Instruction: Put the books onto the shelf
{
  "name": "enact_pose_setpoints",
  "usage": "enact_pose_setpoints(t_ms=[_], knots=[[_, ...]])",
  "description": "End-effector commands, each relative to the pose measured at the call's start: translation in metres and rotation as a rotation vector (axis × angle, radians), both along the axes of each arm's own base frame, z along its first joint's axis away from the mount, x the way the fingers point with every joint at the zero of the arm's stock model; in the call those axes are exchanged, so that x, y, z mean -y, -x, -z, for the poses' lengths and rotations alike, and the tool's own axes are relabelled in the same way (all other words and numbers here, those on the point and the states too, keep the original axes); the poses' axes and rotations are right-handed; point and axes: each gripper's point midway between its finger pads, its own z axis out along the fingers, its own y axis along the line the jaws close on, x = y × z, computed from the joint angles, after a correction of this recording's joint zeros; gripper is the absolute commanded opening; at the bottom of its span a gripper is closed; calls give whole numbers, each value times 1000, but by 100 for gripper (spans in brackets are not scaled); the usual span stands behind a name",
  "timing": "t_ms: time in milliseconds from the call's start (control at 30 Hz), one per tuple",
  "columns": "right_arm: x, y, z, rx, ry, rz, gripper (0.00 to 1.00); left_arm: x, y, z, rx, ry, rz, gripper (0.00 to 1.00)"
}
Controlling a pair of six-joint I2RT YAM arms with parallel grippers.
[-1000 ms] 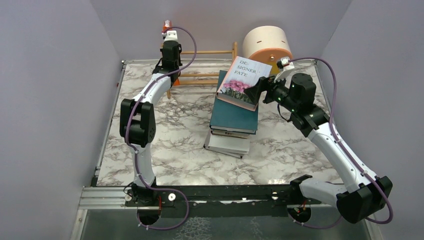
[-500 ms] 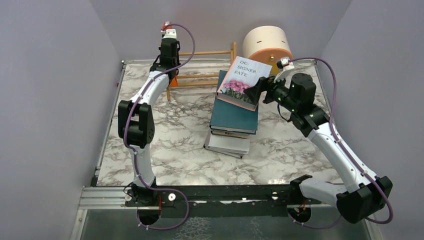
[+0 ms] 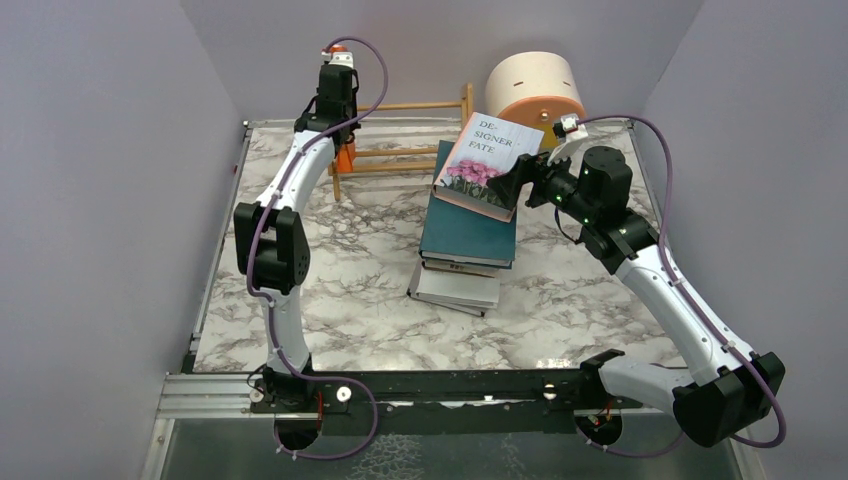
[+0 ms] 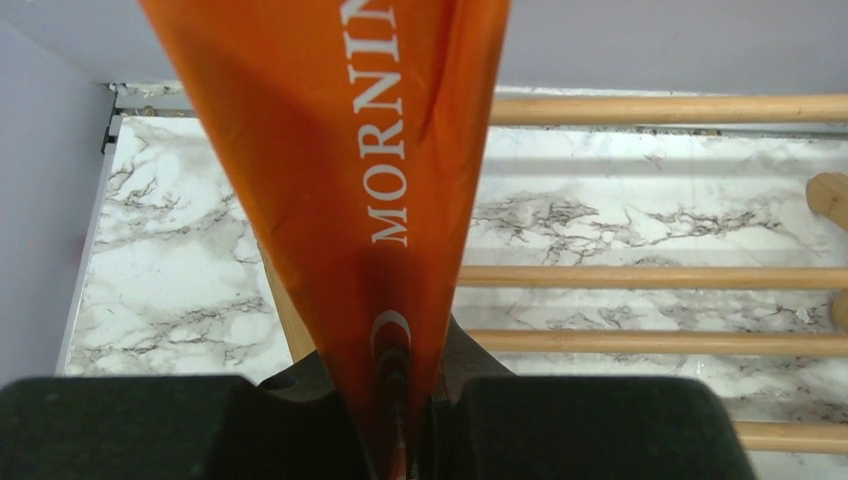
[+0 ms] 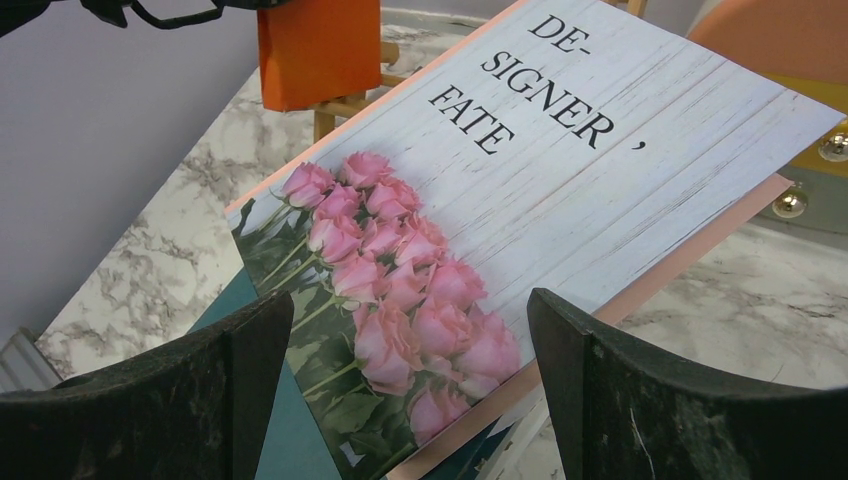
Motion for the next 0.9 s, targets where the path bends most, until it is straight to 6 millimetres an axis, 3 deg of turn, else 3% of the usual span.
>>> enact_pose_setpoints(t_ms=[0, 300, 433, 533, 733, 867], knots=[[-4, 4, -3, 11, -9, -24, 86, 3, -2, 4, -37, 1, 20, 0], [-3, 4, -1, 8, -7, -24, 86, -1, -3, 18, -83, -8, -4, 0], [-4, 4, -2, 8, -8, -24, 86, -6, -1, 16, -82, -16, -39, 5], [-4, 3, -1, 6, -7, -27, 86, -11, 1, 13, -82, -21, -60, 13], [-4, 4, -2, 7, -9, -28, 86, -16, 4, 11, -86, -37, -83, 39], [-5, 4, -1, 6, -11, -31, 86, -19, 6, 7, -83, -42, -100, 46]])
